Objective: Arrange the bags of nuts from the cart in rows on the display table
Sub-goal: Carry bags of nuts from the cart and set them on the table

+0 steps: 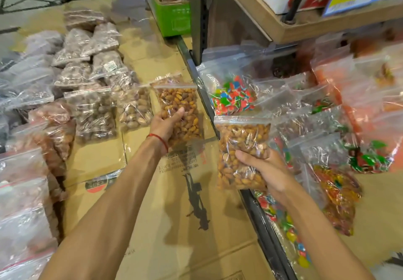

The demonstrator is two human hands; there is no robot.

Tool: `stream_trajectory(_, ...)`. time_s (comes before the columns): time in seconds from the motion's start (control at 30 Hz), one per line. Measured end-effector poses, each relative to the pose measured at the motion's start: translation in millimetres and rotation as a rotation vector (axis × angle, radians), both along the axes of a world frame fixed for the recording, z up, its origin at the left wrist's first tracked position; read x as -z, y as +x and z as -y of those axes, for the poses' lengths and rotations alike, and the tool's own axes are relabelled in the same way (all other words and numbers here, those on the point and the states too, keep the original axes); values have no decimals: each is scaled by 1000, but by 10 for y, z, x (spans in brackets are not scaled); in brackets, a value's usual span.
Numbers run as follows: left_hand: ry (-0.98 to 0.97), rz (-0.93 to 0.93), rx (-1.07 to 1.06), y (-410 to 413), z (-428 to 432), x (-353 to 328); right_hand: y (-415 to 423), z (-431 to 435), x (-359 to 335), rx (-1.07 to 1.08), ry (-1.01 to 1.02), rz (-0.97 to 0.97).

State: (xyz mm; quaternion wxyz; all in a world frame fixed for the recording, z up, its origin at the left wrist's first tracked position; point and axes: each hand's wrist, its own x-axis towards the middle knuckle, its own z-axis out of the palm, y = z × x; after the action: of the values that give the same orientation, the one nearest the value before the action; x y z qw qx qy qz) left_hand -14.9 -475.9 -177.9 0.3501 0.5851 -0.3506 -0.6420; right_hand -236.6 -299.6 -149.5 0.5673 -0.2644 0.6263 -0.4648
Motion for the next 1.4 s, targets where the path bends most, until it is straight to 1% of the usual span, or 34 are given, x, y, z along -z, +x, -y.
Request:
stream_trajectory(0.13,90,-85,-57,-75,366,162,-4,73,64,-1,38,17)
stream_trajectory(0.23,130,-77,-95,-153,540,288,-4,114,157,6,66,40)
stream_trajectory(0.3,94,2,-165,-230,590,341,-6,137,175,-3,63,43)
stream_trajectory(0.4,-21,155,-305,-295,610,452,-2,149,167,-18,49,66)
stream_trajectory(0.5,-49,237,-361,-293,601,581,-3,150,176,-14,53,69)
stream_trajectory(0.57,-29,288,-347,-267,581,614,3,143,189,-6,55,61)
stream_trajectory(0.67,-24,360,-271,-192,513,605,20,127,179,-11,45,107)
stream_trajectory(0.73,-115,432,-203,-133,343,532,-1,114,216,-46,67,130)
stream_trajectory(0.77,-190,491,-151,-101,201,463,-18,110,247,-55,95,132)
stream_trajectory(0.83,-373,658,-3,14,-92,413,-52,96,331,-76,147,104)
stream_trajectory(0.9,-535,886,179,160,-378,342,-128,88,491,-119,152,84)
stream_trajectory(0.93,-603,999,276,236,-496,326,-134,101,514,-144,149,84)
stream_trajectory(1.0,-687,1150,451,359,-724,267,-23,175,364,-180,133,73)
stream_trajectory(1.07,-758,1230,545,452,-897,246,75,267,262,-223,88,80)
stream_trajectory(1.13,-791,1290,582,514,-1031,237,159,379,246,-213,82,66)
stream_trajectory(1.27,-830,1412,655,610,-1197,246,316,691,265,-194,3,-37)
stream_trajectory(1.33,-843,1430,658,652,-1231,265,374,872,283,-194,-39,-63)
stream_trajectory(1.4,-828,1443,666,679,-1244,281,428,1044,306,-215,-68,-45)
